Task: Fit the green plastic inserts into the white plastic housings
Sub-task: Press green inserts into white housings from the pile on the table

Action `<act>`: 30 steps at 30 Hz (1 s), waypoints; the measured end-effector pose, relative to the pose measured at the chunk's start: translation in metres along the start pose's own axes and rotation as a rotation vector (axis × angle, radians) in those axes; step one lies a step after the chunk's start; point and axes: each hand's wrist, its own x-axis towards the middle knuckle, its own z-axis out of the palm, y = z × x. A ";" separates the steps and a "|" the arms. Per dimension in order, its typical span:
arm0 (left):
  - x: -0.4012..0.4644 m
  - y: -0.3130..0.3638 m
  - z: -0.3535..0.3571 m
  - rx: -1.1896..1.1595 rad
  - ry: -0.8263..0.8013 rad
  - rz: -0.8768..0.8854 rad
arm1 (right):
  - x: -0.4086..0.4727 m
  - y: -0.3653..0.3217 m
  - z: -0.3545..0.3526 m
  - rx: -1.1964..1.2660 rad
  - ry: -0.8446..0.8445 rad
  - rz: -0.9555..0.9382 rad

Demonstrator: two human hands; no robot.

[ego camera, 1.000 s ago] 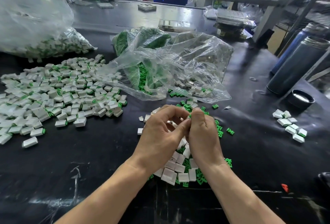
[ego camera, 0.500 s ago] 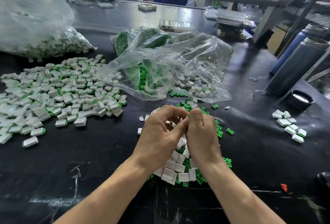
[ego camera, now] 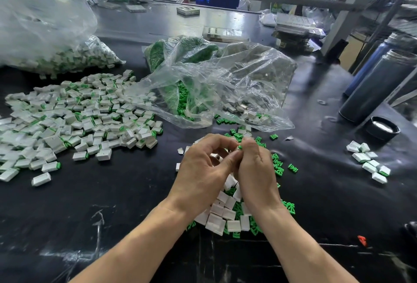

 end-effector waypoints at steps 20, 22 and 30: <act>0.013 -0.012 -0.033 0.264 0.198 -0.008 | 0.001 -0.001 -0.015 -0.115 0.043 -0.103; 0.017 -0.015 -0.046 0.442 0.226 -0.030 | 0.003 0.000 -0.017 -0.147 0.046 -0.085; 0.028 -0.018 -0.081 0.951 0.361 -0.141 | 0.004 -0.001 -0.020 -0.206 0.060 -0.069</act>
